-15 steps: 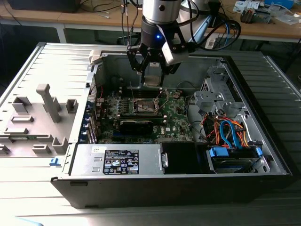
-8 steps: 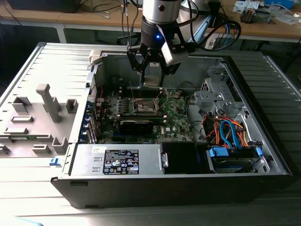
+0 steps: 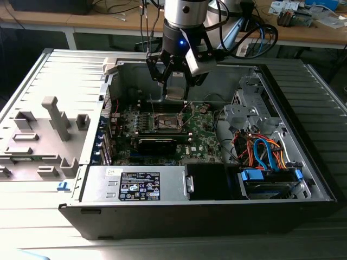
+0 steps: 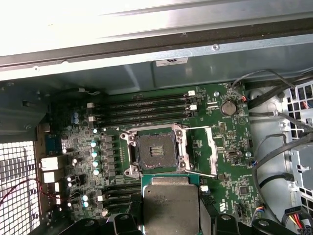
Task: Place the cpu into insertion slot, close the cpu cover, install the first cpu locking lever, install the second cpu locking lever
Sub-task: 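Place the cpu into insertion slot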
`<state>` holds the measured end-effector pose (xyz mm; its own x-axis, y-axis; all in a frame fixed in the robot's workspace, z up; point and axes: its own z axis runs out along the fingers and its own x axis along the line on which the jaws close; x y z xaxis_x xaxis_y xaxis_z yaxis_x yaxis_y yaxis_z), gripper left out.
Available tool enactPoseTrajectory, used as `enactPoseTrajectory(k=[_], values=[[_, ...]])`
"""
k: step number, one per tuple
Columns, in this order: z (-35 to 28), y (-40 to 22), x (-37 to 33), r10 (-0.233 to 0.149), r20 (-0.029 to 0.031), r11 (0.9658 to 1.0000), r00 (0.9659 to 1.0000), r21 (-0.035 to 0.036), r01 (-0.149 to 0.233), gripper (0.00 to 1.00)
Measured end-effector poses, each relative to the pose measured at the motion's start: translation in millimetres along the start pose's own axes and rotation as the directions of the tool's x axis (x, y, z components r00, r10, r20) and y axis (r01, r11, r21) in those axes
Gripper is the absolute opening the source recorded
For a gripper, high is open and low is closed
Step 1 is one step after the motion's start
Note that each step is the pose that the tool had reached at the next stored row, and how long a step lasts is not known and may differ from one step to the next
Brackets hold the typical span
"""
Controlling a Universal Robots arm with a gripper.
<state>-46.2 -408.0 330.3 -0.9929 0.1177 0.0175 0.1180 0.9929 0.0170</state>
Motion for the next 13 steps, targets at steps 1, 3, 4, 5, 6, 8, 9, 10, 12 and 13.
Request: enactPoseTrajectory(k=[1, 3, 4, 5, 6, 8, 9, 10, 12, 13], values=[[0.1, 0.0, 0.0, 0.002, 0.0000, 1.0000, 1.0000, -0.0001, -0.002, 0.55], [0.2, 0.0, 0.0, 0.004, 0.0001, 1.0000, 1.0000, -0.0002, -0.004, 0.55], [0.2, 0.0, 0.0, 0.006, 0.0001, 1.0000, 1.0000, -0.0002, -0.006, 0.55], [0.3, 0.0, 0.0, 0.007, 0.0002, 1.0000, 1.0000, -0.0002, -0.007, 0.55], [0.3, 0.0, 0.0, 0.009, 0.0002, 1.0000, 1.0000, -0.0002, -0.009, 0.55], [0.3, 0.0, 0.0, 0.011, 0.0002, 0.9999, 0.9999, -0.0003, -0.011, 0.55], [0.3, 0.0, 0.0, 0.012, 0.0002, 0.9999, 0.9999, -0.0003, -0.012, 0.55], [0.4, 0.0, 0.0, 0.013, 0.0003, 0.9999, 0.9999, -0.0003, -0.013, 0.55], [0.5, 0.0, 0.0, 0.015, 0.0003, 0.9999, 0.9999, -0.0004, -0.015, 0.55], [0.5, 0.0, 0.0, 0.017, 0.0003, 0.9999, 0.9999, -0.0004, -0.017, 0.55]])
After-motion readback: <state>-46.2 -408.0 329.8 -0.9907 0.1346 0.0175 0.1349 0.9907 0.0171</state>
